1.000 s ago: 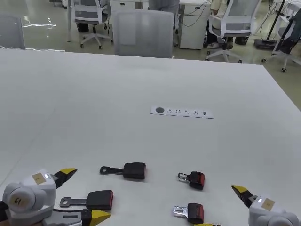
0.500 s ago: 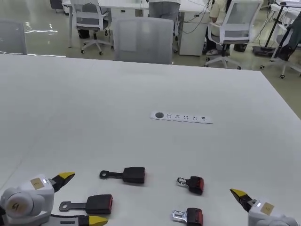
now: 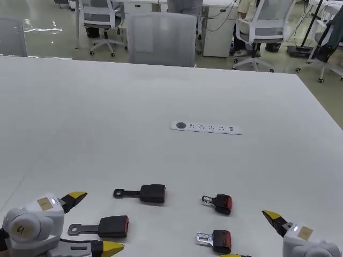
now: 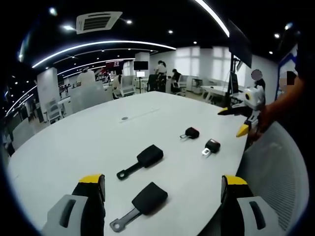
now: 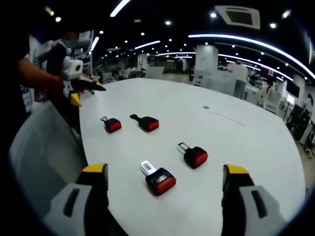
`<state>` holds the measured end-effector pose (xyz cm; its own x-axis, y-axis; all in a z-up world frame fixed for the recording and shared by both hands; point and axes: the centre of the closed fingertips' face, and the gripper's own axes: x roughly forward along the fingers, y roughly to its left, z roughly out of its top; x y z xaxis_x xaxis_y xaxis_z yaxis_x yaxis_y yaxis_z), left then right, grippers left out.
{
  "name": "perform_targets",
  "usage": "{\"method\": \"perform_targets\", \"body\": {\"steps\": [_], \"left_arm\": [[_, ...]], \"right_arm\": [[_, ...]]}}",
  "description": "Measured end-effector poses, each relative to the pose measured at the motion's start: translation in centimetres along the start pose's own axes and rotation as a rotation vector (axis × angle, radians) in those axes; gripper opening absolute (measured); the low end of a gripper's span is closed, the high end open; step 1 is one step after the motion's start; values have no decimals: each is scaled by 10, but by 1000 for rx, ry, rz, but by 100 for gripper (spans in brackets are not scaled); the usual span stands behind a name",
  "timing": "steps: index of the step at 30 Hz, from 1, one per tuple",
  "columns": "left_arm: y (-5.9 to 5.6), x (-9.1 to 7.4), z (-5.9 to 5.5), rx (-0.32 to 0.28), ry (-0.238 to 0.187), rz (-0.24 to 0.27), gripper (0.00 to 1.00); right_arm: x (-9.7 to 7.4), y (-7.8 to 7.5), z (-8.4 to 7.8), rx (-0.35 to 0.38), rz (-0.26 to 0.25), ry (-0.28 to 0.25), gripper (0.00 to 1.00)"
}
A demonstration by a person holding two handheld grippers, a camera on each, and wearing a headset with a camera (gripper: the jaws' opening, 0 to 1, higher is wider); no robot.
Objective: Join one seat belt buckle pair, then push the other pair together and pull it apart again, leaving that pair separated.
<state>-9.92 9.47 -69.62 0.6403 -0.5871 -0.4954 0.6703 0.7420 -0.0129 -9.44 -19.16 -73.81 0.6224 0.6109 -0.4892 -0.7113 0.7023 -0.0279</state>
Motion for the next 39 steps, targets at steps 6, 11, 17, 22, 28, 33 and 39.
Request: {"method": "perform_targets", "body": {"steps": [6,11,17,22,28,33,39], "left_arm": [[-2,3,-2,19,18,-12,99],[0,6,-11,42,48,-24,99],[8,10,-18,48,68,-31,99],[11,15,-28,74,104,-47,98],[18,21,-37,83,131,-55,98],[23,28,-48,97,165,-69,96],[26,36,-62,146,217,-106,91]], "right_arm": [[4,4,-3,-4,16,18,97],[10,5,-6,-9,34,35,96],[17,8,-8,-25,68,53,94],[23,8,-9,-31,89,67,94],[33,10,-14,-47,128,95,92],[39,13,-22,-52,172,132,87],[47,14,-27,-59,206,157,86]]}}
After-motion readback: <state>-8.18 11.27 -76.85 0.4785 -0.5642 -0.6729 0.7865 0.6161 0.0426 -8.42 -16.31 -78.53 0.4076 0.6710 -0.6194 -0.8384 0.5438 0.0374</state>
